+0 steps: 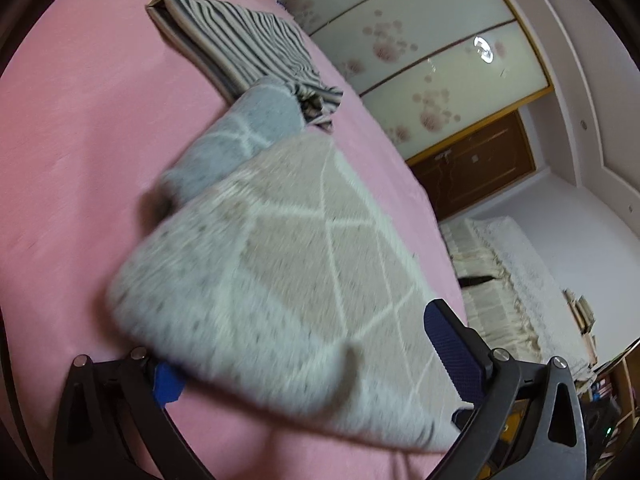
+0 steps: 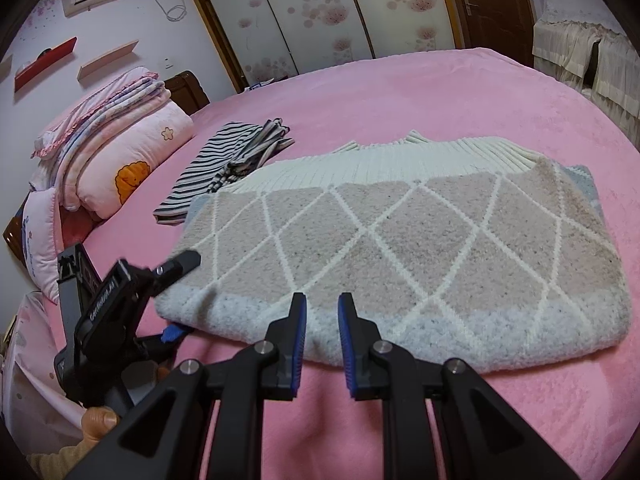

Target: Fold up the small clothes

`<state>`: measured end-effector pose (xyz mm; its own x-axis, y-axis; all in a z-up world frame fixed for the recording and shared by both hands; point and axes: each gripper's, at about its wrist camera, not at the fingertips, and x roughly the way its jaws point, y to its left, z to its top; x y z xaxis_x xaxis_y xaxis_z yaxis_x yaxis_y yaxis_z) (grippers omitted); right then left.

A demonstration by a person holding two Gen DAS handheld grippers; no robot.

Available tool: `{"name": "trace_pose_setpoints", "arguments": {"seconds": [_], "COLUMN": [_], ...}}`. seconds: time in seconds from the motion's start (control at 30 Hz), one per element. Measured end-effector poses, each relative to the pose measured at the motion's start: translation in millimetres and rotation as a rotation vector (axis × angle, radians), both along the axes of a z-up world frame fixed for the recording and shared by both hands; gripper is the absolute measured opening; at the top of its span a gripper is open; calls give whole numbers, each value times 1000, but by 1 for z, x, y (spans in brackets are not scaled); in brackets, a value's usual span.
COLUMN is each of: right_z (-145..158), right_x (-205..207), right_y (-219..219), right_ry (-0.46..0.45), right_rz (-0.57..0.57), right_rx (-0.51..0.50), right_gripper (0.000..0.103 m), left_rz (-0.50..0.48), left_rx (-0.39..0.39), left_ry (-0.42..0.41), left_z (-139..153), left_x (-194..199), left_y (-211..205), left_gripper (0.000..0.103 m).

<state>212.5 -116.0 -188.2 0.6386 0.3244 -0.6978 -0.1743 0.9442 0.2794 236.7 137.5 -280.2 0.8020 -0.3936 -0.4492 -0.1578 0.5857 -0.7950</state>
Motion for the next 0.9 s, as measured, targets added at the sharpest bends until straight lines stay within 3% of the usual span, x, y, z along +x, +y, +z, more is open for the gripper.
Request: {"name": "trace_pose_setpoints", "arguments": {"seconds": [0.23, 0.3, 0.33, 0.37, 0.4, 0.47, 0.6, 0.9], "right_z": [4, 7, 9, 11, 12, 13, 9, -31], "right_x": [16, 24, 29, 36, 42, 57, 84, 125], "right_y": [-4, -5, -5, -4, -3, 0, 2, -8], "right_ry": [-46, -63, -72, -83, -96, -113, -106, 17], "right_rz": [-24, -35, -41, -45, -52, -54, -64, -80], "right_rx": [-36, -51, -57, -65, -78, -105, -120, -62], "right_gripper": [16, 16, 16, 16, 16, 16, 12, 5], "left_rz": [46, 48, 47, 44, 40, 27, 23, -2], "left_rx": [-27, -25, -8, 21, 56, 107, 238, 398], "left_ry": [-13, 8, 25, 46, 74, 97, 46, -74], "left_z": [2, 3, 5, 7, 7, 12, 41, 102], "left_x": [30, 37, 42, 47, 51, 57, 51, 49], "left_y": [0, 1, 1, 0, -2, -4, -18, -53], "left_gripper": [98, 86, 72, 51, 39, 29, 22, 22]}}
